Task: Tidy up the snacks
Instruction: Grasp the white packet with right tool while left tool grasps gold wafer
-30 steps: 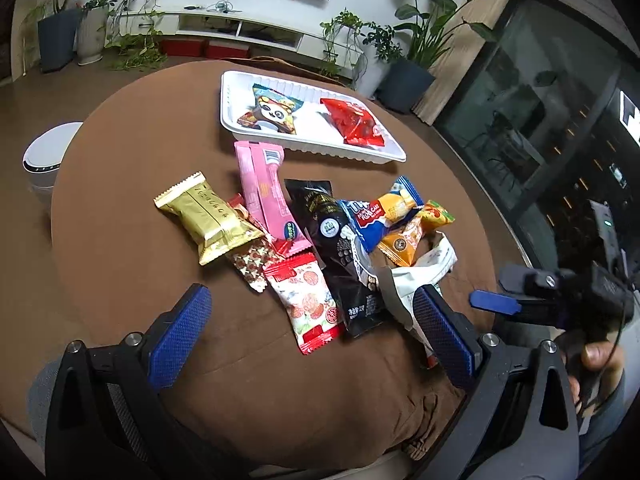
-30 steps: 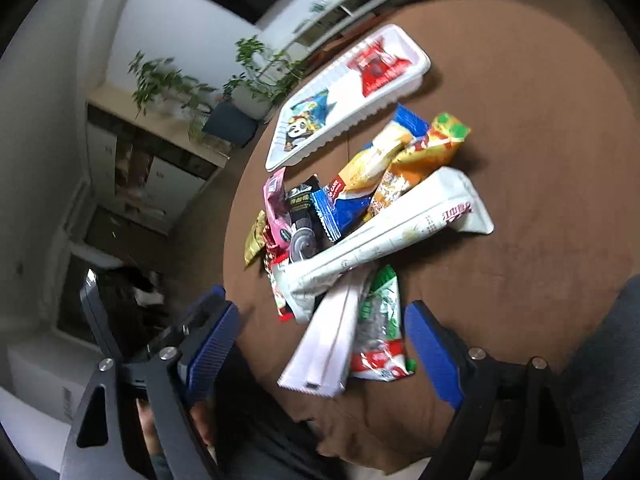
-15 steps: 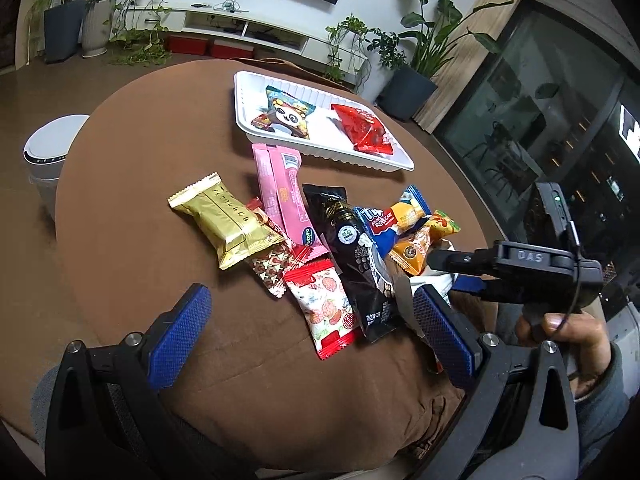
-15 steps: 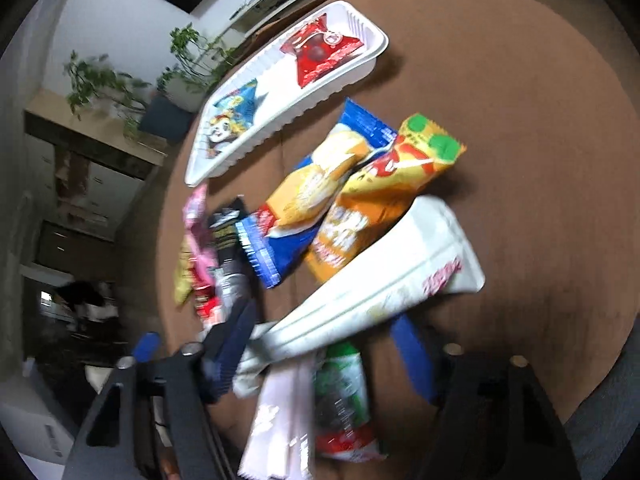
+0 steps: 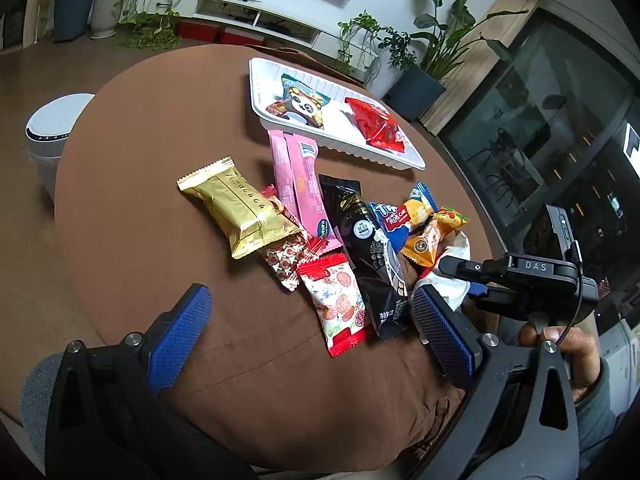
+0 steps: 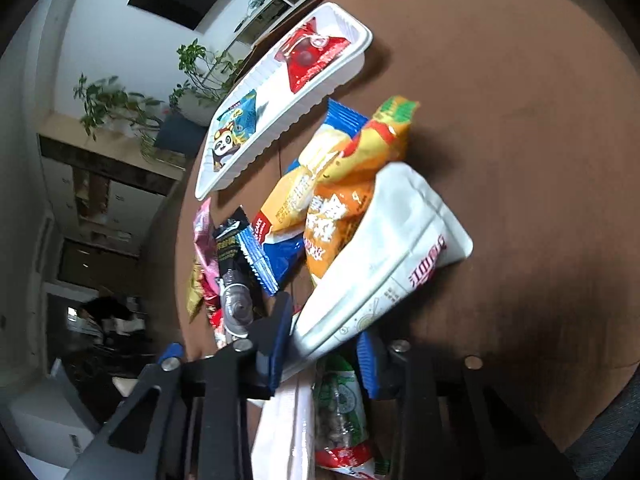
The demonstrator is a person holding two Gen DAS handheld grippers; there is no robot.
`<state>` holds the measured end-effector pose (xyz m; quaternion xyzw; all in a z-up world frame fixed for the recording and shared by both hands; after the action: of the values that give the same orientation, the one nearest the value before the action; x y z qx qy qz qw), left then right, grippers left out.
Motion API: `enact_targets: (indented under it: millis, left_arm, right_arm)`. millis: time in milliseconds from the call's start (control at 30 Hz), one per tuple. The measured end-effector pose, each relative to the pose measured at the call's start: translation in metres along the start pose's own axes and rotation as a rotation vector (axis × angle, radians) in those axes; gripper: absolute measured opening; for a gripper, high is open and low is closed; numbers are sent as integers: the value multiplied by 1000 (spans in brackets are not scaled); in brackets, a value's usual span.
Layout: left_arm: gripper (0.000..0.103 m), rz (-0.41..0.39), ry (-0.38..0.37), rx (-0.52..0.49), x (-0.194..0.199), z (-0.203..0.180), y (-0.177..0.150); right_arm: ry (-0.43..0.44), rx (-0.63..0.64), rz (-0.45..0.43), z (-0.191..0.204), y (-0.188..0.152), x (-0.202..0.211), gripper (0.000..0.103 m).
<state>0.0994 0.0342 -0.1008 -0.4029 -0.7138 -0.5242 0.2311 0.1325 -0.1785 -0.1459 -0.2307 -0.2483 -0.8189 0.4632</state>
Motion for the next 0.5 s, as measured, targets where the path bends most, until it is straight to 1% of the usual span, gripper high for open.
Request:
enact_targets:
  millis: [67, 100, 167, 333, 500]
  left_arm:
    - [101, 1, -1, 3, -1, 0, 0]
    - [101, 3, -4, 8, -2, 1, 0]
    - [101, 8, -11, 18, -3, 2, -1]
    - [101, 13, -12, 37, -6, 5, -1]
    - [101, 14, -10, 55, -8, 9, -1]
  right_arm:
    - [46, -33, 8, -3, -1, 0, 24]
    - [63, -40, 9, -3, -2, 1, 21]
    - [86, -41, 7, -1, -3, 2, 18]
    - [126, -55, 6, 1, -5, 2, 17]
    - [189, -70, -5, 2, -6, 4, 15]
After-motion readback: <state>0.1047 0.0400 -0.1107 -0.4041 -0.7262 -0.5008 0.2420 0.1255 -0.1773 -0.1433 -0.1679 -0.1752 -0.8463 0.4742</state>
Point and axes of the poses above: each gripper's, at about its wrist camera, not at the fingertips, and x roughly against the way its jaws point, z to its left, y to its top, the point moved 7 cm from there along -x, roughly the way its jaws point, and after that the axes turned 7 degrees about y, right-handed, at the moved point
